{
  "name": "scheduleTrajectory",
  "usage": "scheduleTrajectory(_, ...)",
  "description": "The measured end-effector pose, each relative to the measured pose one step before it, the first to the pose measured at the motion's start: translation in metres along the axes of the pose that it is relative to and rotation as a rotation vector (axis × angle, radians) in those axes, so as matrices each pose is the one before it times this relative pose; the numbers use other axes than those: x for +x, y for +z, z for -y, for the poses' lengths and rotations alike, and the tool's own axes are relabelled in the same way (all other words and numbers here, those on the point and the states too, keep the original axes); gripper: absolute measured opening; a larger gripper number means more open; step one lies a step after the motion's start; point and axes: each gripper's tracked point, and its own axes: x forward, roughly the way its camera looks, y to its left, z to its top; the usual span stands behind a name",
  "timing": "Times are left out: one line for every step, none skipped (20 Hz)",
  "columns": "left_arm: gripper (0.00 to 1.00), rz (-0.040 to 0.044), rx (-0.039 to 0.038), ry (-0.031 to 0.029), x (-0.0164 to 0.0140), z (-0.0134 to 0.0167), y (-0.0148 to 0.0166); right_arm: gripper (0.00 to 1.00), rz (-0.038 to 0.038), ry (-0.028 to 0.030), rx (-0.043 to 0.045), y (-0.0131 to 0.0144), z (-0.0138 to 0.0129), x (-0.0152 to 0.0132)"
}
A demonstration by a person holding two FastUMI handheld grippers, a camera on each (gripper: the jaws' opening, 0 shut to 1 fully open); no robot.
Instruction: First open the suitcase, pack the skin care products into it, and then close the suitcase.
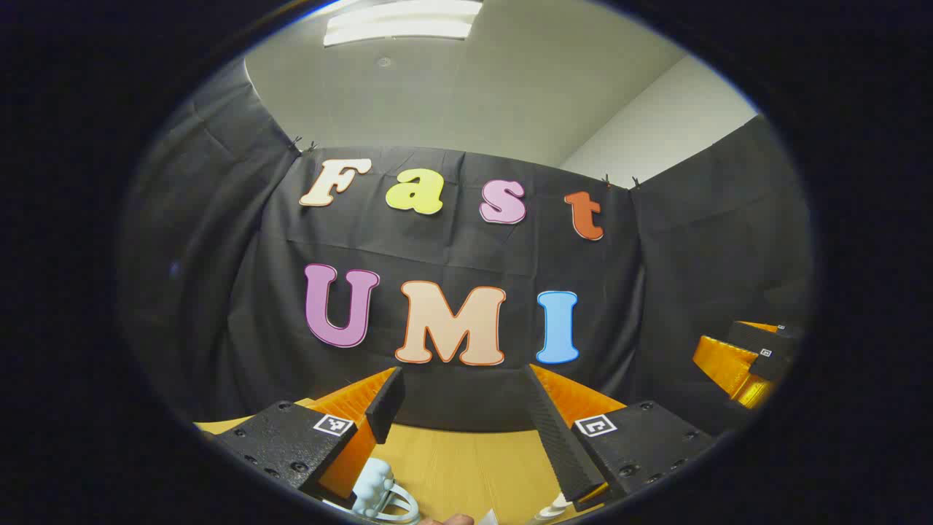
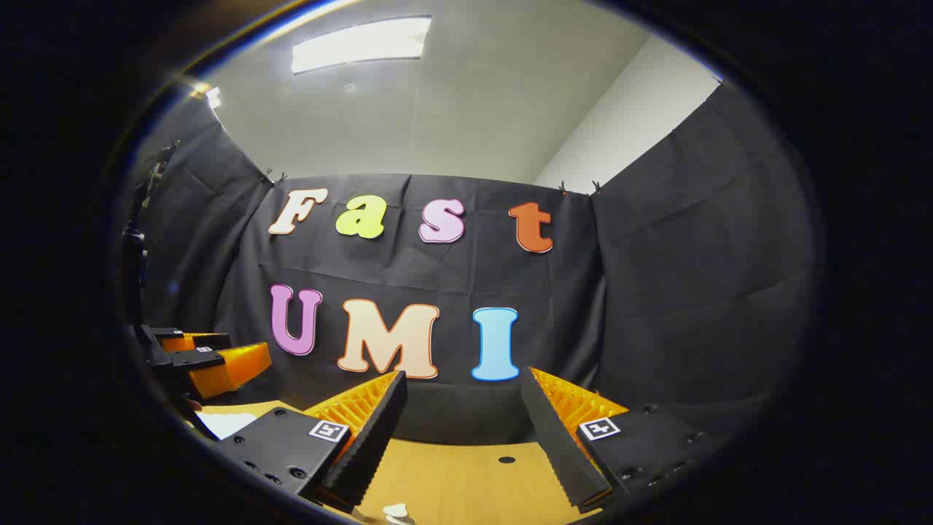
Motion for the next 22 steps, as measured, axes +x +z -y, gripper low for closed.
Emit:
scheduleTrajectory(0.94, -0.00239, 0.00428, 0.00357, 0.00158, -0.00344, -0.00116, 0.98, 0.00427, 0.00104, 0.00256, 0.00013, -0.00412, 0.00028)
scheduleTrajectory(0.94, -0.00717, 0.00391, 0.00419, 0.00112, -0.00368, -0.00195, 0.98, 0.00465, -0.00134, 0.00208, 0.00092, -0.0023, 0.00276)
scheduleTrajectory(0.94, -0.00512, 0.00453, 0.00549, 0.00083, -0.00345, -0.00066, 0.98, -0.00103, 0.00168, 0.00355, -0.00052, -0.00204, 0.00147)
scheduleTrajectory(0.94, -0.00051, 0.00328, 0.00406, 0.00113, -0.00355, -0.00147, 0.98, -0.00336, 0.00188, 0.0049, -0.00269, -0.0028, 0.0006)
scheduleTrajectory(0.94, -0.00252, 0.00355, 0.00018, 0.00027, -0.00193, 0.00015, 0.98, -0.00319, 0.00305, 0.00415, -0.00304, -0.002, 0.00178)
scheduleTrajectory(0.94, -0.00611, 0.00619, 0.00138, 0.00175, -0.00133, -0.00359, 0.98, -0.01374, 0.00572, 0.00113, -0.00522, -0.00205, 0.00191)
scheduleTrajectory(0.94, -0.00546, 0.00627, -0.00033, 0.00062, -0.00156, -0.00338, 0.98, -0.01767, 0.00242, -0.00218, -0.00838, -0.00115, 0.00111)
scheduleTrajectory(0.94, -0.00749, 0.00683, -0.00296, -0.00035, 0.00017, -0.00594, 0.98, -0.01034, -0.00172, -0.00328, -0.00425, 0.00077, 0.00049)
scheduleTrajectory(0.94, -0.01734, 0.00997, -0.00534, 0.00047, 0.0005, -0.0081, 0.98, -0.01332, -0.00165, -0.00044, -0.0045, 0.00155, 0.00025)
scheduleTrajectory(0.94, -0.02105, 0.01204, -0.00033, -0.00132, -0.00003, -0.01183, 0.99, -0.01534, 0.00158, 0.00497, -0.00593, 0.00081, -0.00143)
scheduleTrajectory(0.92, -0.02607, 0.01255, 0.00001, -0.00147, -0.00007, -0.0122, 1.0, -0.01439, -0.00039, 0.00653, -0.00566, 0.00093, -0.00023)
scheduleTrajectory(0.95, -0.02003, 0.00826, 0.00385, -0.00032, -0.0008, -0.01165, 0.98, -0.00989, -0.00095, 0.00488, -0.00251, 0.00172, 0.00003)
scheduleTrajectory(0.95, -0.01992, 0.00405, 0.0047, -0.00037, -0.00152, -0.0104, 0.98, -0.00817, -0.00191, 0.00355, -0.00261, 0.0018, -0.00033)
scheduleTrajectory(0.95, -0.02897, -0.00111, 0.00695, -0.00061, -0.00251, -0.01308, 0.98, -0.01073, -0.00128, 0.00171, -0.00398, 0.00274, -0.00019)
scheduleTrajectory(0.94, -0.02833, -0.00192, 0.00419, -0.0004, -0.00163, -0.01291, 0.98, -0.01123, 0.00049, -0.00041, -0.00534, 0.00189, 0.00074)
scheduleTrajectory(0.95, -0.03077, 0.00005, 0.00858, 0.00047, -0.00369, -0.01383, 0.98, -0.01189, -0.00032, -0.00131, -0.00406, 0.0009, 0.00111)
scheduleTrajectory(0.95, -0.03034, 0.00361, 0.0093, 0.00081, -0.00412, -0.01247, 0.98, -0.01395, -0.00076, -0.00081, -0.00494, 0.00079, 0.00121)
scheduleTrajectory(0.95, -0.03243, 0.00655, 0.00753, 0.00067, -0.00313, -0.01164, 0.98, -0.00925, -0.00002, 0.00119, -0.00242, -0.00033, 0.00143)
scheduleTrajectory(0.95, -0.03597, 0.00866, 0.00864, 0.00219, -0.00344, -0.01276, 0.98, -0.00763, 0.00059, 0.00292, -0.00219, -0.00061, 0.00192)
scheduleTrajectory(0.95, -0.03736, 0.00883, 0.00506, 0.00191, -0.00321, -0.01357, 0.99, -0.00741, 0.00133, 0.00218, -0.003, -0.00074, 0.00054)
scheduleTrajectory(0.95, -0.03872, 0.00763, -0.00073, 0.00347, -0.00053, -0.01407, 0.98, -0.00619, 0.0007, -0.00134, -0.00336, -0.00065, 0.00075)
scheduleTrajectory(0.95, -0.03825, 0.00405, -0.00076, 0.00421, -0.0006, -0.01268, 0.98, -0.00574, -0.00026, -0.00424, -0.00195, -0.0006, 0.0007)
